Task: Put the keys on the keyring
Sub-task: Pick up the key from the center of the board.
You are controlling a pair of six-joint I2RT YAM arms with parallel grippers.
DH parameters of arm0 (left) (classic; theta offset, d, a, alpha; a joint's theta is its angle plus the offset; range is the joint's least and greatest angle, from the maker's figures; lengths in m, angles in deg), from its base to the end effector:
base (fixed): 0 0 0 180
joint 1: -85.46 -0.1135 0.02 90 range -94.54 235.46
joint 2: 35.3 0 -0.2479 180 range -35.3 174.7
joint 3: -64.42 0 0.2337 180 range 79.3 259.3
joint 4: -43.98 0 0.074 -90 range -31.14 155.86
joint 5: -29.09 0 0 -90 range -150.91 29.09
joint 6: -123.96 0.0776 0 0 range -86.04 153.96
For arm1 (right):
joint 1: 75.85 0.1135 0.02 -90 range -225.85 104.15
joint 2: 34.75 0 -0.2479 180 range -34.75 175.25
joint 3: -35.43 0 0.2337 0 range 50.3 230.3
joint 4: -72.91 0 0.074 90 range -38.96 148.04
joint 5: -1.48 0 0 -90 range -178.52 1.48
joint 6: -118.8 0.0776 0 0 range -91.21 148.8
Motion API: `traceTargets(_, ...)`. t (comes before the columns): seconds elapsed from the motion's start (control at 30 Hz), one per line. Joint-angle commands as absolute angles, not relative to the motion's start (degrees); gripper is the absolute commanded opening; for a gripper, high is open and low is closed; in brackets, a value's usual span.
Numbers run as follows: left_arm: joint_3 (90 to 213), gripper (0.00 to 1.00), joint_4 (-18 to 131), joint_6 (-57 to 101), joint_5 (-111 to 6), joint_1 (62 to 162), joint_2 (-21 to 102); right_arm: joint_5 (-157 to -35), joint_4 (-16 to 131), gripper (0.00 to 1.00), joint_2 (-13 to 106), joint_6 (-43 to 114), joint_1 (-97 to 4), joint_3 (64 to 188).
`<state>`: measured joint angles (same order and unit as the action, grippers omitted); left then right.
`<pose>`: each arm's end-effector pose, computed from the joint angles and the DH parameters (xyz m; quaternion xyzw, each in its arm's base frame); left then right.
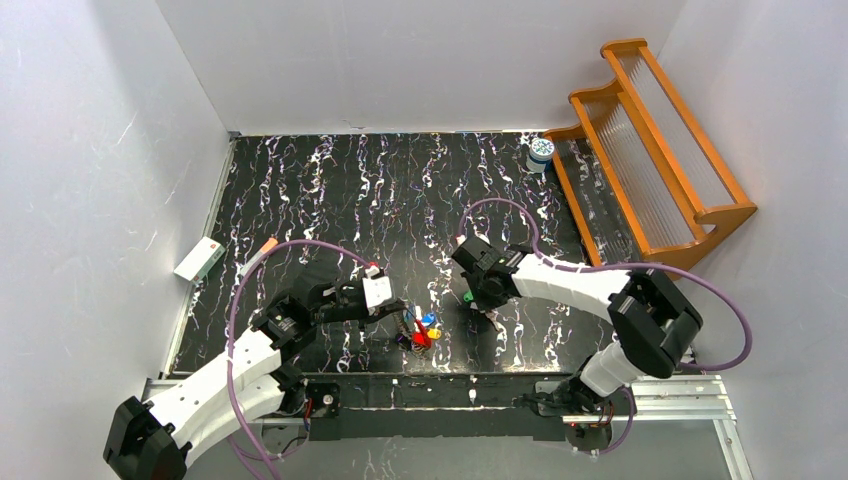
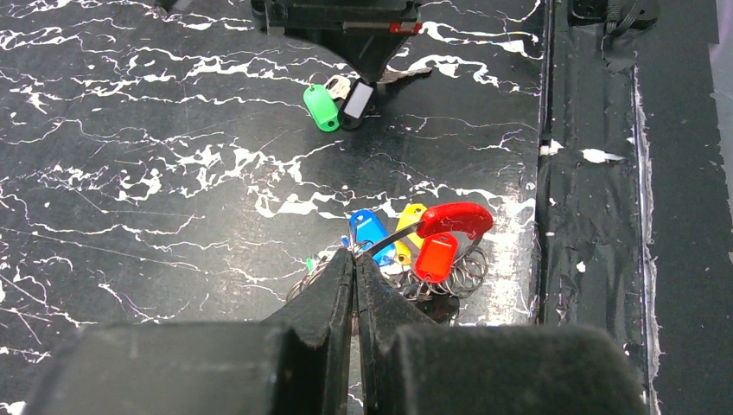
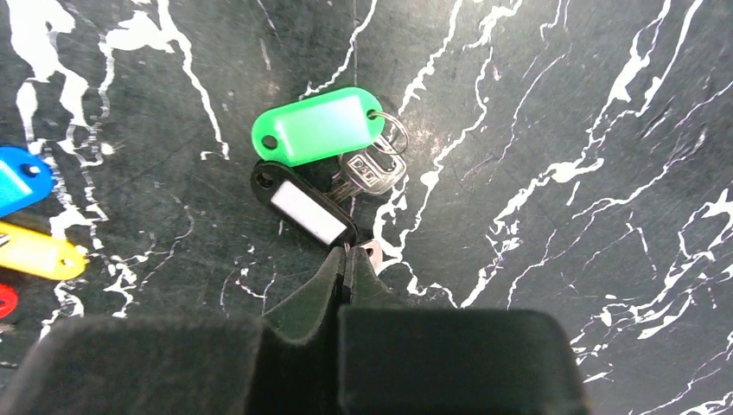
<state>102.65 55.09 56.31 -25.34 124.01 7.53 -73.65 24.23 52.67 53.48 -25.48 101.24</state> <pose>0.1307 -0.1619 0.2262 0.5437 0.5609 -0.3221 0.5349 0.1916 0.2002 0.1348 -0.1956 0.9574 0.0023 0.2123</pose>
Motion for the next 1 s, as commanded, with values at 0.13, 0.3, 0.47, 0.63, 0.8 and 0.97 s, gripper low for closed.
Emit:
traceTargets(0.13,104.28,0.00,55.78,55.41,-26.36,124.33,6.90,-74.96,28.09,0.01,44.57,50.34,-25.23,104.86)
traceTargets(0.3,104.39,0.00,55.69,54.56,-28.44,124.31,7.19,-77.57,35.97,0.01,40.14,44.29,-25.23,103.70)
traceTargets(0.47,104.46,0.00,55.74,52.90,-30.76,124.30,7.97,-79.88,44.06,0.01,36.78,41.63,-25.23,101.65)
traceTargets(0.63,103.84,0.00,53.32,49.02,-33.64,124.31,7.51,-89.47,43.78,0.01,37.57,37.61,-25.35,104.28)
traceTargets(0.8,100.81,0.00,44.27,41.40,-34.72,124.32,6.95,-95.38,46.35,0.01,37.44,35.40,-25.40,102.99)
traceTargets(0.97,99.07,0.00,38.81,38.73,-34.33,124.30,6.69,-101.56,47.54,0.01,37.39,33.03,-26.16,102.92)
